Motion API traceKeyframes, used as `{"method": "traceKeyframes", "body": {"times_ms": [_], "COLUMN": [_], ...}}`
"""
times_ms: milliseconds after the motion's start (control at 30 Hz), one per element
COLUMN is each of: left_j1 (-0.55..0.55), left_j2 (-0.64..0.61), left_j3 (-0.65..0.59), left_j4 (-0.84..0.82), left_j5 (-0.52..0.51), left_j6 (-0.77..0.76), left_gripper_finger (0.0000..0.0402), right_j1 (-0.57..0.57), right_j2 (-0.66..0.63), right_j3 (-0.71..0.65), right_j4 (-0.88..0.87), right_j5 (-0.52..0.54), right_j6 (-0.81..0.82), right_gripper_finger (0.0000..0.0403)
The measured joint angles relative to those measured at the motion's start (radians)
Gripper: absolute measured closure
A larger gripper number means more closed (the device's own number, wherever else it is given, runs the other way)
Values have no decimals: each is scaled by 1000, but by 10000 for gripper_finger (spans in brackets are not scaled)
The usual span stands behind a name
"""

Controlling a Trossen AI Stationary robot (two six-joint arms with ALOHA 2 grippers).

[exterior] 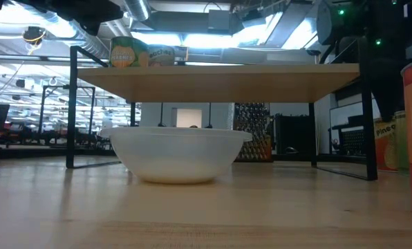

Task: Pick and place cans onto a shelf
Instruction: Put the large canned pineapples on the shelf

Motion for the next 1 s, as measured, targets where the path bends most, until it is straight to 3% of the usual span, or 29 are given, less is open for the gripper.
{"method": "traceKeyframes", "body": {"times_ms": [433,1000], "left_j1": [0,0], "left_j2": [0,0], "left_j3": [0,0], "left_j4": [0,0], "left_j5": [0,0], "left_j6": [0,0], "left_gripper_finger": [347,347], "right_j1": [0,0], "right_j2": [2,1], "right_j3": [135,427], "right_j4": [-164,-286], "right_j5": [2,123], "right_j6": [-48,-204], "right_gripper_finger": [402,403]}}
